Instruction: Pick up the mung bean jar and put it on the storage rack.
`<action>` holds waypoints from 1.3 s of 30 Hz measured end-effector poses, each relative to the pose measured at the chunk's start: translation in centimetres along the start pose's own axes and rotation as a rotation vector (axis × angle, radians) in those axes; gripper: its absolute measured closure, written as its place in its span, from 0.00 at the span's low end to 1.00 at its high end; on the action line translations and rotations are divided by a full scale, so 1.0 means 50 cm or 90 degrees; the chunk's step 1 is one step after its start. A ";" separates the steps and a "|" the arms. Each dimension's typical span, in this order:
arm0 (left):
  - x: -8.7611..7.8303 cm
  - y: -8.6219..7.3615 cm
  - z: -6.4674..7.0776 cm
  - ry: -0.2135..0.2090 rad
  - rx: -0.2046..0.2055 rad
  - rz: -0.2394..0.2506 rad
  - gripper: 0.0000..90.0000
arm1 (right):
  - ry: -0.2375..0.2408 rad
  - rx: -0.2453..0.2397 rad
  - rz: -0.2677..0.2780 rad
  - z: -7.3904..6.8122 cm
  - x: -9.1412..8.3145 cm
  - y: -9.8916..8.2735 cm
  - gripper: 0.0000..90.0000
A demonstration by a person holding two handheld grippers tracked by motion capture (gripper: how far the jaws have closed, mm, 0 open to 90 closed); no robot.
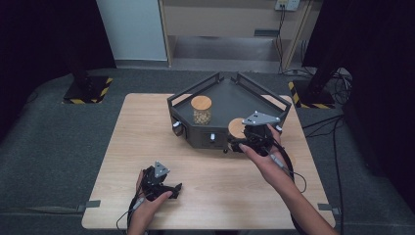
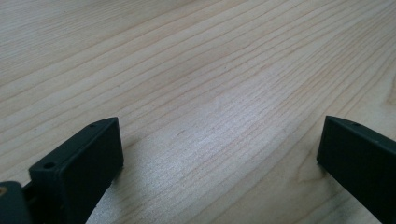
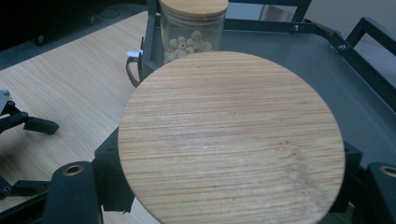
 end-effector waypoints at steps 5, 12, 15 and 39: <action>0.000 0.000 0.000 0.000 0.000 0.000 0.00 | 0.000 0.002 0.001 0.007 0.004 0.006 0.28; 0.001 0.001 0.000 0.000 0.000 0.000 0.00 | -0.005 0.005 0.003 0.013 0.006 0.017 0.28; 0.001 0.001 0.000 0.000 0.000 0.000 0.00 | -0.007 0.007 0.004 0.016 0.006 0.023 0.28; 0.001 0.001 0.000 0.000 0.000 0.000 0.00 | -0.023 0.030 0.006 0.056 0.044 0.070 0.28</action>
Point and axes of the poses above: each handheld gripper's, and its own axes: x roughly forward along the jaws, y roughly out of its top, z roughly to its right, the point moved 3 cm from there along x, roughly forward along the jaws, and after that the axes turned 7 degrees about -x, right-handed, at the moved point
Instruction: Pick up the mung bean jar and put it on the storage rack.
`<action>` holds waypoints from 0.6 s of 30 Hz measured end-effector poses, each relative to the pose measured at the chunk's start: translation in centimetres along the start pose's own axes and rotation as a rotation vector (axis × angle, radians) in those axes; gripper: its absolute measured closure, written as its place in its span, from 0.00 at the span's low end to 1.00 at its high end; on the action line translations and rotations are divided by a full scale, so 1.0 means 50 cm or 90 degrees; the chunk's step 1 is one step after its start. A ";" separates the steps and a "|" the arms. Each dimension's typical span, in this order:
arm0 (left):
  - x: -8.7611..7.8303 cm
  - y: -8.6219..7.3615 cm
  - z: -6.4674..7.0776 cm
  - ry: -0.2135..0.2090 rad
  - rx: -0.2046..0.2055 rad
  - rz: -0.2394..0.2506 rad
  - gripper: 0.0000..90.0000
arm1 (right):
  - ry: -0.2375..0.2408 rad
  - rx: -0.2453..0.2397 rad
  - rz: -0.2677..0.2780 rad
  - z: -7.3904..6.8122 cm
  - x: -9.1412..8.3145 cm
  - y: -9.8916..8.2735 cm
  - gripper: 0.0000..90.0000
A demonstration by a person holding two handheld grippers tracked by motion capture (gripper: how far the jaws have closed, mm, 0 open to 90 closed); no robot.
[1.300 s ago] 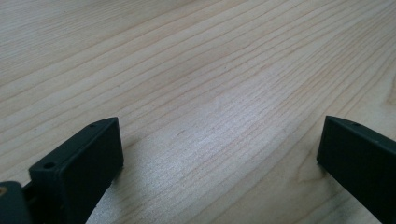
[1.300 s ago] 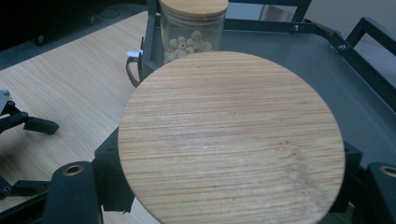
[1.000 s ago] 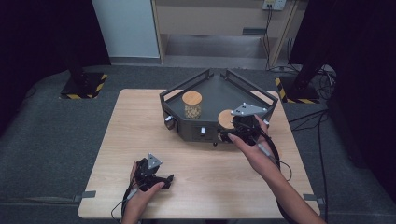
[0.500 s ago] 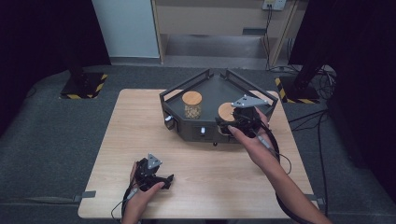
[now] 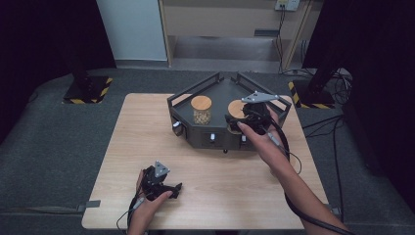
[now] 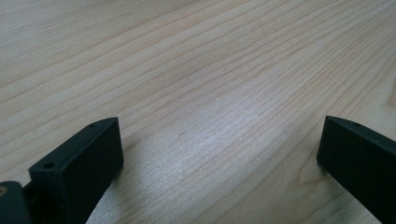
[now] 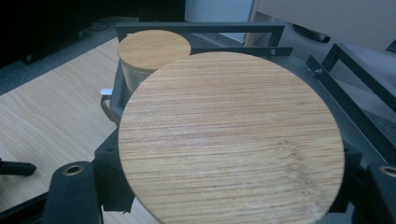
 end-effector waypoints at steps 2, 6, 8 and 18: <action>0.000 0.000 0.000 0.000 0.000 0.000 0.00 | -0.002 0.002 -0.002 0.003 0.005 0.004 0.28; 0.000 0.000 0.000 0.000 0.000 0.000 0.00 | -0.009 0.007 0.000 0.009 0.019 0.009 0.28; 0.000 0.000 0.000 0.000 0.000 0.000 0.00 | -0.013 0.009 -0.003 0.011 0.027 0.012 0.28; 0.000 0.000 0.000 0.000 0.000 0.000 0.00 | -0.025 0.015 -0.012 0.026 0.056 0.029 0.28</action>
Point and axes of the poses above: each handheld gripper's, and its own axes: x roughly forward along the jaws, y roughly out of its top, z roughly to its right, the point moved 3 cm from there along x, roughly forward along the jaws, and after that the axes turned 7 degrees about -x, right-handed, at the moved point
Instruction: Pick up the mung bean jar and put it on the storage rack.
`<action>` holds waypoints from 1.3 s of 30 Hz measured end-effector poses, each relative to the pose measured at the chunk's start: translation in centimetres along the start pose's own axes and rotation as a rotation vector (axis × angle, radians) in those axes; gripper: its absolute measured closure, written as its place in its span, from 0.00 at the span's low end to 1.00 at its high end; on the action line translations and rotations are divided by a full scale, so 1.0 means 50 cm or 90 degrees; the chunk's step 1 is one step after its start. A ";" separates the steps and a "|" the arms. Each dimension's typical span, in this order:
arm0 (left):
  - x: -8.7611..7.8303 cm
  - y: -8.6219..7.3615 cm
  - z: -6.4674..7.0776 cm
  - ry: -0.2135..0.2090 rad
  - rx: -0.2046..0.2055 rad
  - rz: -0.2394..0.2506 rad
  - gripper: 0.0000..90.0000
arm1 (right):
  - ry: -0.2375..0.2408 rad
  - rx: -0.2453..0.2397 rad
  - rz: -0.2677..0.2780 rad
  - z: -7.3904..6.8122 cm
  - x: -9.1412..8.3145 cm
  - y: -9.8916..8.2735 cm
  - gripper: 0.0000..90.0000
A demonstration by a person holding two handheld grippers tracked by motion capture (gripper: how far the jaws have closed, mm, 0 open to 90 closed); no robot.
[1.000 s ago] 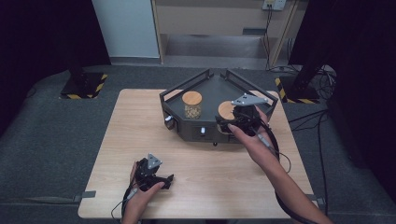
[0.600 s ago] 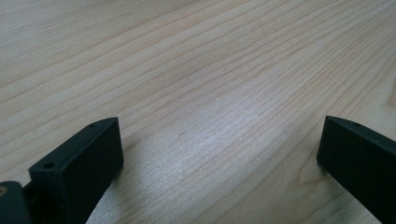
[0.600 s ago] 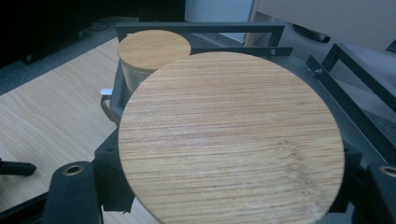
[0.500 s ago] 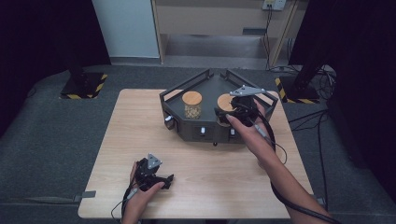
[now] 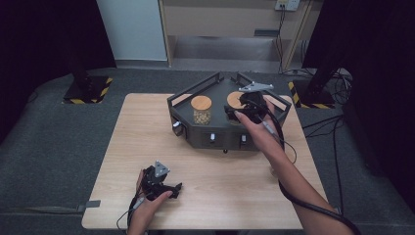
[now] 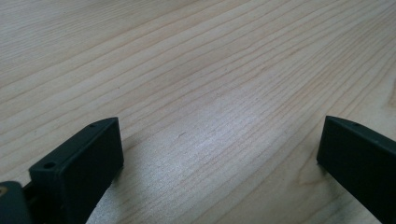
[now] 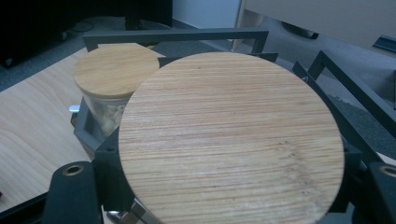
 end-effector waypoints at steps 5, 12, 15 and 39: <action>0.000 0.000 0.000 0.000 0.000 0.000 0.00 | -0.001 0.004 -0.006 0.001 0.019 0.004 0.28; 0.000 -0.001 0.000 0.000 -0.002 0.002 0.00 | -0.004 0.004 -0.015 0.000 0.043 0.009 0.28; 0.000 -0.001 0.000 0.000 -0.002 0.002 0.00 | -0.006 0.005 -0.018 0.001 0.050 0.011 0.28; 0.000 0.000 0.000 0.000 -0.001 0.001 0.00 | -0.009 0.022 -0.028 0.003 0.098 -0.009 0.28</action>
Point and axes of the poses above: each handheld gripper's, and its own axes: x roughly forward along the jaws, y roughly out of its top, z roughly to its right, the point moved 3 cm from there along x, roughly forward along the jaws, and after that the axes turned 7 degrees about -x, right-handed, at the moved point
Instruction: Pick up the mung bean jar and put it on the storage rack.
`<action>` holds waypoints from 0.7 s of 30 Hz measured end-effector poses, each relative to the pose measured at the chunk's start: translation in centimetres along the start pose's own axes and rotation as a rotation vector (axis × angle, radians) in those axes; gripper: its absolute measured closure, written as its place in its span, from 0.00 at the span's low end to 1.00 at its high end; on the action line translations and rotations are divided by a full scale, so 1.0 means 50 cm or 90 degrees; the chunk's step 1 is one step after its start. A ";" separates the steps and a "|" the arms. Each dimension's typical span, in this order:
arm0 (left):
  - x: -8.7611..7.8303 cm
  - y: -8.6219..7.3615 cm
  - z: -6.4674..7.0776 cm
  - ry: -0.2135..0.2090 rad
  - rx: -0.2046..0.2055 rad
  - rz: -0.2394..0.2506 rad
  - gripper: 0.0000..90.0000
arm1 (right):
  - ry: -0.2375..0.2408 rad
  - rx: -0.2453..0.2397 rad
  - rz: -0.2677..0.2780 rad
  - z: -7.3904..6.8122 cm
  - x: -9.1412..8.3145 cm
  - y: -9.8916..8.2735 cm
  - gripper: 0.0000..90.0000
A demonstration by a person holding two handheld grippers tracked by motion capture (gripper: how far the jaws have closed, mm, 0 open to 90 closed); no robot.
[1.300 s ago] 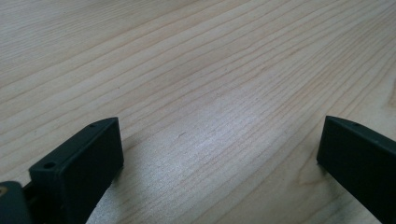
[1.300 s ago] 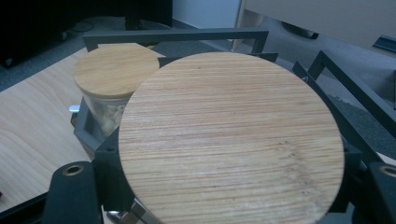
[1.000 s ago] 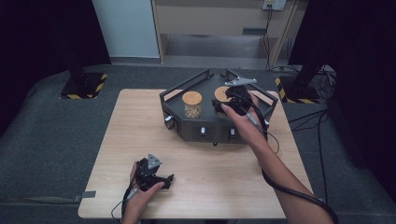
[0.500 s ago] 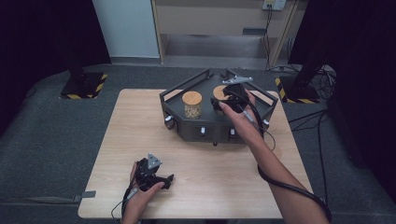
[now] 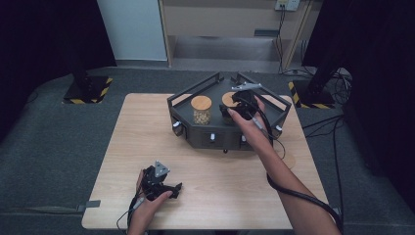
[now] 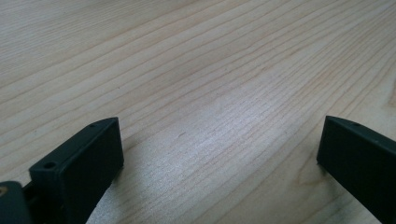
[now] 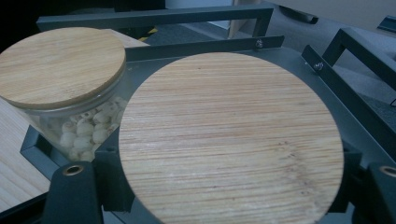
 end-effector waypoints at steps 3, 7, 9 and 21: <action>0.000 0.000 0.000 0.000 0.000 0.000 0.00 | 0.002 -0.001 -0.002 -0.004 0.005 -0.001 0.28; 0.000 0.000 0.000 0.000 0.000 0.000 0.00 | 0.004 -0.001 -0.004 -0.007 0.009 -0.002 0.28; 0.000 0.000 0.000 0.000 0.001 -0.001 0.00 | 0.004 -0.001 -0.006 -0.009 0.011 -0.003 0.28; 0.000 0.000 0.000 0.000 0.001 -0.001 0.00 | 0.007 0.002 -0.012 -0.012 0.021 -0.011 0.28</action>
Point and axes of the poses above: each handheld gripper's, and its own axes: x roughly forward along the jaws, y roughly out of its top, z roughly to its right, the point moved 3 cm from there along x, roughly forward along the jaws, and after that the axes turned 7 degrees about -x, right-handed, at the moved point
